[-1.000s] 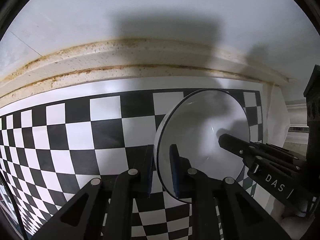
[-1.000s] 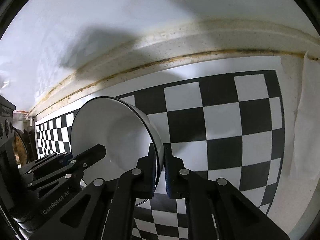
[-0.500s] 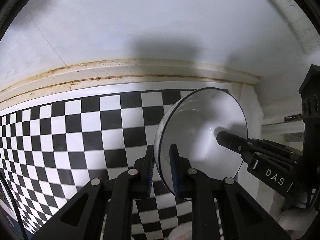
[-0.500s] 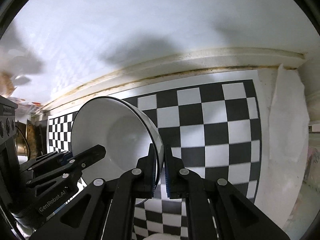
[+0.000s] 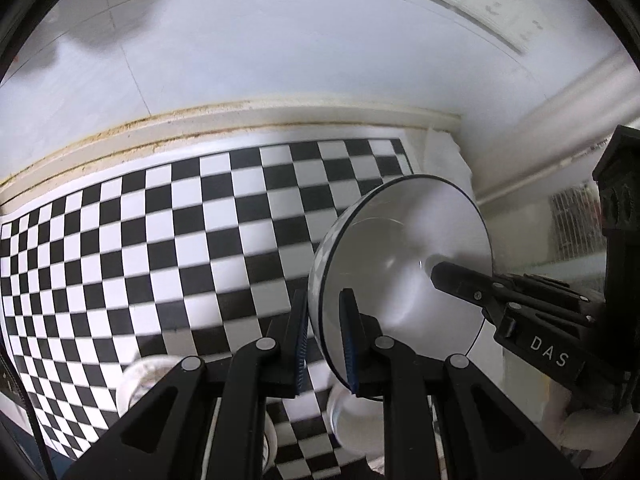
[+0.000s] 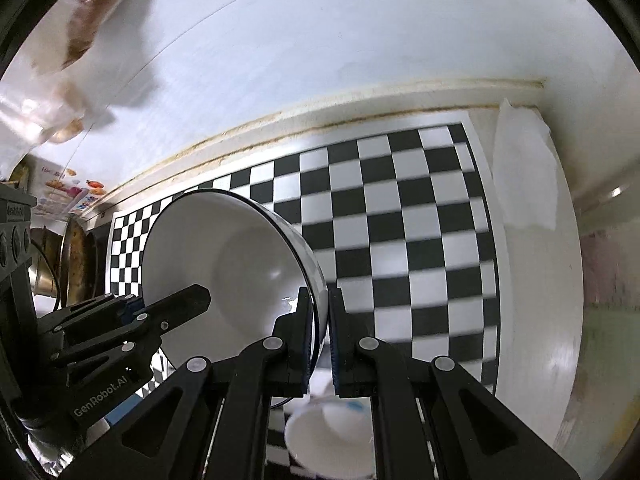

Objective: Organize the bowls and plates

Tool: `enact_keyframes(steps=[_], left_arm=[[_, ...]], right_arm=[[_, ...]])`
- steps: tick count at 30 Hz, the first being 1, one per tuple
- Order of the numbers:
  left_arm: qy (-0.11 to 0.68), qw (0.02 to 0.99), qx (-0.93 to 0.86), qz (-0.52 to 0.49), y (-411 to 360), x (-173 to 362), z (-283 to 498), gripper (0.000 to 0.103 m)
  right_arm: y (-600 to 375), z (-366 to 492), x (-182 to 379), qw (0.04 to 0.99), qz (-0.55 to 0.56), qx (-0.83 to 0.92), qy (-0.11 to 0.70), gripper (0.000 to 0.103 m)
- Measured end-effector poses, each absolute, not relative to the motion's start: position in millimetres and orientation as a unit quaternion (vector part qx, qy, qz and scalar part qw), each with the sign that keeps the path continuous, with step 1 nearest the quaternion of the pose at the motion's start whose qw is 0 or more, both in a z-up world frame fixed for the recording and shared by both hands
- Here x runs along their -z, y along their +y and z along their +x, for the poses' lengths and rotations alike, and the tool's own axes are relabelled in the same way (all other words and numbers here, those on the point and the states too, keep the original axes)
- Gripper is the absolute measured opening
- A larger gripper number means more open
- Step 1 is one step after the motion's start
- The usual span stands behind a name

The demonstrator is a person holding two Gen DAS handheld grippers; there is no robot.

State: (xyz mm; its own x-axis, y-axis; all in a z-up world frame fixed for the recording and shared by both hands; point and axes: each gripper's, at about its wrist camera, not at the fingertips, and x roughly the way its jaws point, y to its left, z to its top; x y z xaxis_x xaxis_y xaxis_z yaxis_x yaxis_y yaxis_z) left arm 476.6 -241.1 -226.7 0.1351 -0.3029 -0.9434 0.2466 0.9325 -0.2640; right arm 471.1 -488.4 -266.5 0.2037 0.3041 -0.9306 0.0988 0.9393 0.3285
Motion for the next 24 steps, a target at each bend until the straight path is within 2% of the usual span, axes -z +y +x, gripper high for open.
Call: enact_keyframes(steps=[12,24], left_arm=[[0.634,0.746,0.203,-0.011,-236.3,223.3,394.3,0.013],[0.681,0.702,0.207,0.002,-260.2,281.5,357.0,0.013]], right_arm=[[-479.2,370.9,255.8,0.763,0.163,-0.055,0.623,0.009],[-496.0,317.5,308.9,0.736,0.177,-0.030,0.653,0.009]])
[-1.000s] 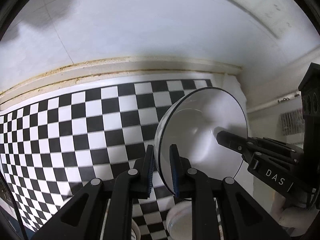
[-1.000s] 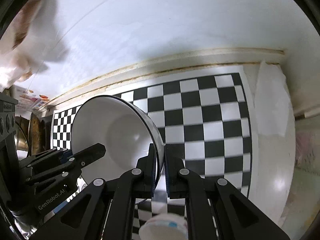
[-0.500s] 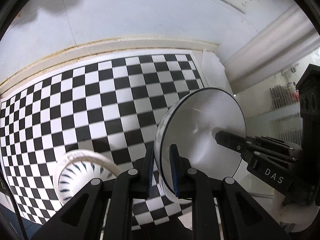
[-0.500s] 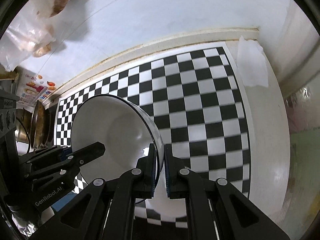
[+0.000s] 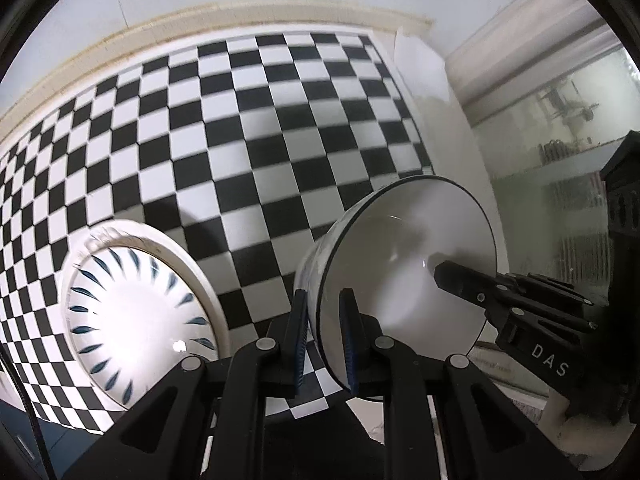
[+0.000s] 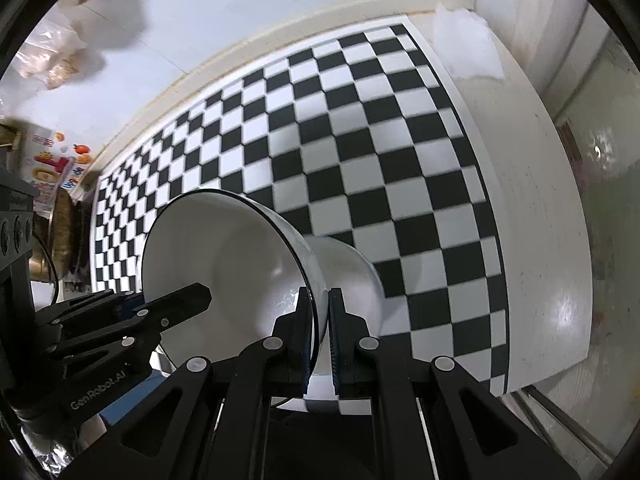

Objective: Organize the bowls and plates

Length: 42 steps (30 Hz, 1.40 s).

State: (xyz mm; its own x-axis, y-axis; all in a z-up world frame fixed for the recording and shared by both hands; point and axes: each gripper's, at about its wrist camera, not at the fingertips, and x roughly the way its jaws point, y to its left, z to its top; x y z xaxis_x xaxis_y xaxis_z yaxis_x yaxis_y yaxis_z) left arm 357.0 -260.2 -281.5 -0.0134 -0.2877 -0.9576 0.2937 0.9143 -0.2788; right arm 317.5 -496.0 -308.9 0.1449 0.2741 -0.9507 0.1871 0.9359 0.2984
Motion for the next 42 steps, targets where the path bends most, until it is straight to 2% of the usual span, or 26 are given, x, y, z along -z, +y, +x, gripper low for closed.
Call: enact_keyframes(steps=[12,27,34,42], left_arm=[[0.716,0.671,0.192,0.031,-272.1,325.1,357.0,0.013],[0.710,0.677,0.185,0.055,-275.4,325.5,359.2,0.014],[0.689,0.699,0.184,0.058,-270.0,304.6,355.5,0.014],[0.638,0.743,0.190,0.066,-247.1,256.3,330.5,0.014]], right_arm=[[-503.1,318.0,357.8,0.704,0.167,-0.024,0.690,0.009],[-494.1,329.5,372.3,0.682,0.144,-0.013,0.717,0.012],[-495.6,321.7,364.2,0.686,0.147,-0.010,0.712,0.019],[-491.9,295.6,330.1,0.716,0.134,-0.010,0.685,0.019]])
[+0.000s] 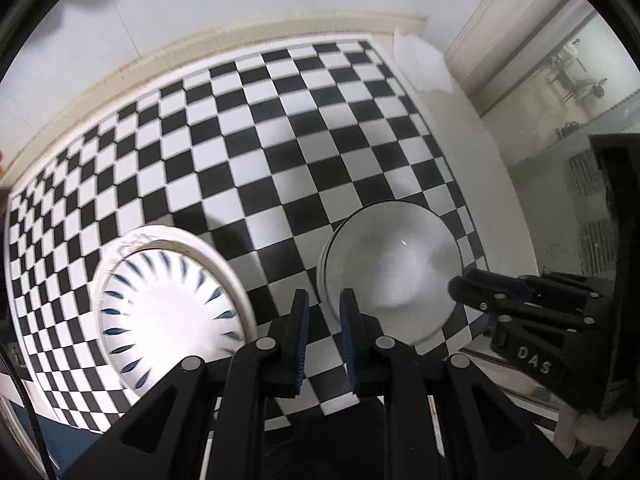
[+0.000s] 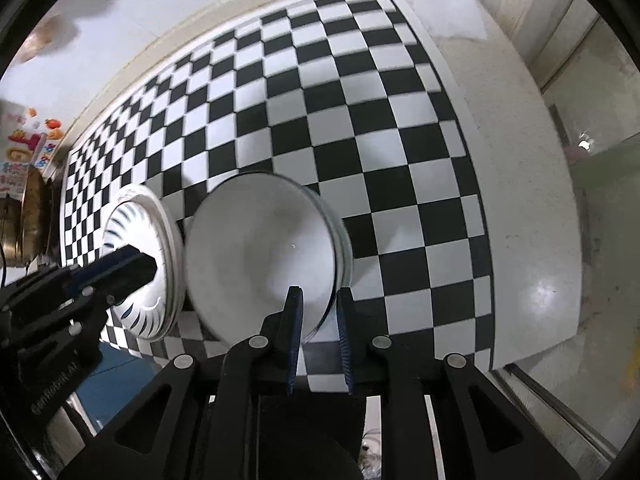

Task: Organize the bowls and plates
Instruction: 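Open both tools and set the bowl stack on the checkered cloth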

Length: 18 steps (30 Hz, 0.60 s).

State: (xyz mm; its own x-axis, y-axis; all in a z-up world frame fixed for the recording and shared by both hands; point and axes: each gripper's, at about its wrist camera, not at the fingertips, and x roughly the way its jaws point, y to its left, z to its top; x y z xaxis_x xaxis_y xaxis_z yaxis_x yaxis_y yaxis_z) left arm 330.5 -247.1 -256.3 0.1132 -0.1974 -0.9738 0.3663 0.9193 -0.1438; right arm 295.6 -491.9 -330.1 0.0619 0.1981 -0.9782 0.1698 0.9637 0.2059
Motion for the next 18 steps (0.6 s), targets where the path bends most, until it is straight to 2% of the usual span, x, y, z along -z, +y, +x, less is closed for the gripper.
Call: enact_keyframes(steps=[2,3,8,10,12,15,18], left_arm=[[0.625,0.755,0.185,0.069,-235.4,246.6,319.9,0.014],[0.618,0.762,0.181,0.071,-227.7,242.2,313.4,0.014],[0.593,0.786,0.155,0.084,-194.7,226.7,283.6,0.015],[0.590,0.789,0.152,0.076,-186.4,223.2,275.9,0.021],[0.585,0.796,0.141,0.062,-174.9,216.3,267.1,0.026],[0.575,0.807,0.130,0.046,-163.1,205.5,255.6,0.031],[0.566,0.815,0.121,0.036,-154.3,195.1,245.2,0.036]], right_arm=[[-488.1,283.5,314.1,0.732,0.125,-0.007,0.670,0.020],[-484.9,275.7,306.2,0.740,0.120,-0.005,0.661,0.023],[-462.5,241.1,280.0,0.764,0.104,-0.007,0.637,0.047],[-453.9,228.6,270.8,0.770,0.099,-0.011,0.631,0.064],[-445.7,214.3,258.5,0.778,0.100,-0.016,0.620,0.075],[-435.0,197.3,245.9,0.791,0.098,-0.011,0.603,0.081],[-430.9,185.5,235.2,0.800,0.098,-0.006,0.592,0.082]])
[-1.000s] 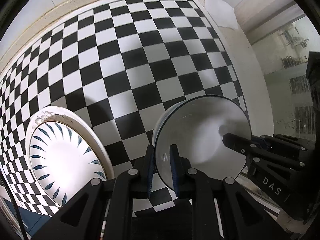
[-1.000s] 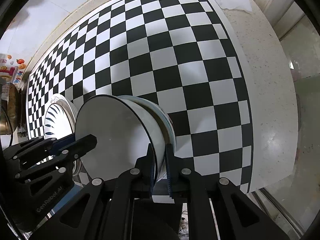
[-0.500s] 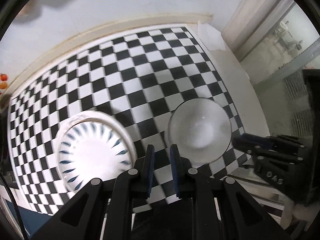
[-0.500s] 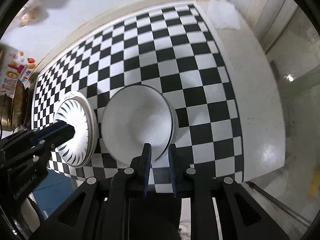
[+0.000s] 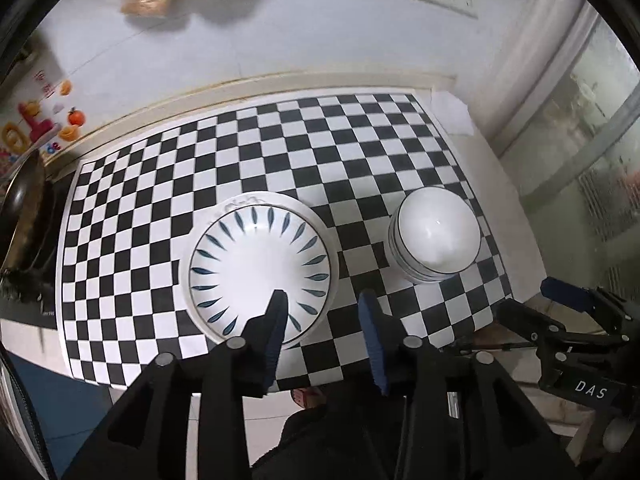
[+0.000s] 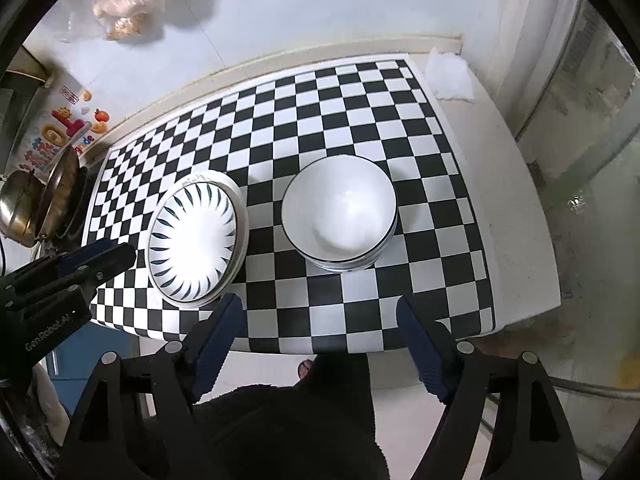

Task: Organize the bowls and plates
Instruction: 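Open both tools and set the bowl stack on the checkered cloth, then grasp the rim of the bowl stack with both tools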

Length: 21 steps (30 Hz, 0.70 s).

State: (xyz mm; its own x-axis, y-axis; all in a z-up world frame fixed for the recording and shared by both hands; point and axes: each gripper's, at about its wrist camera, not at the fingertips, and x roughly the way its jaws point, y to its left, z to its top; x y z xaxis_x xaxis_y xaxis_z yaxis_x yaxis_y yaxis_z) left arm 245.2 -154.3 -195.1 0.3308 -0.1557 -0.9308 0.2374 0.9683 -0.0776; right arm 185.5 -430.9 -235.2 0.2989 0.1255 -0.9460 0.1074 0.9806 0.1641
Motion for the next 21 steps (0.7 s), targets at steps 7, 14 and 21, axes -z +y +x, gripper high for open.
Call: enact_keyframes(steps=[7,14,21], left_arm=[[0.561,0.819,0.117,0.020,-146.8,182.3,231.1,0.037],[0.584,0.800,0.139,-0.001,-161.8,198.8,248.6,0.037],[0.654,0.733,0.174,-0.068,-183.0,253.5,300.1,0.037]], right_arm=[[-426.0,170.4,206.0,0.822,0.082,0.002,0.564,0.088],[-440.8,176.4,210.0,0.822,0.110,-0.005,0.558,0.090],[-475.1,199.9,255.1,0.805,0.168,0.011,0.569,0.092]])
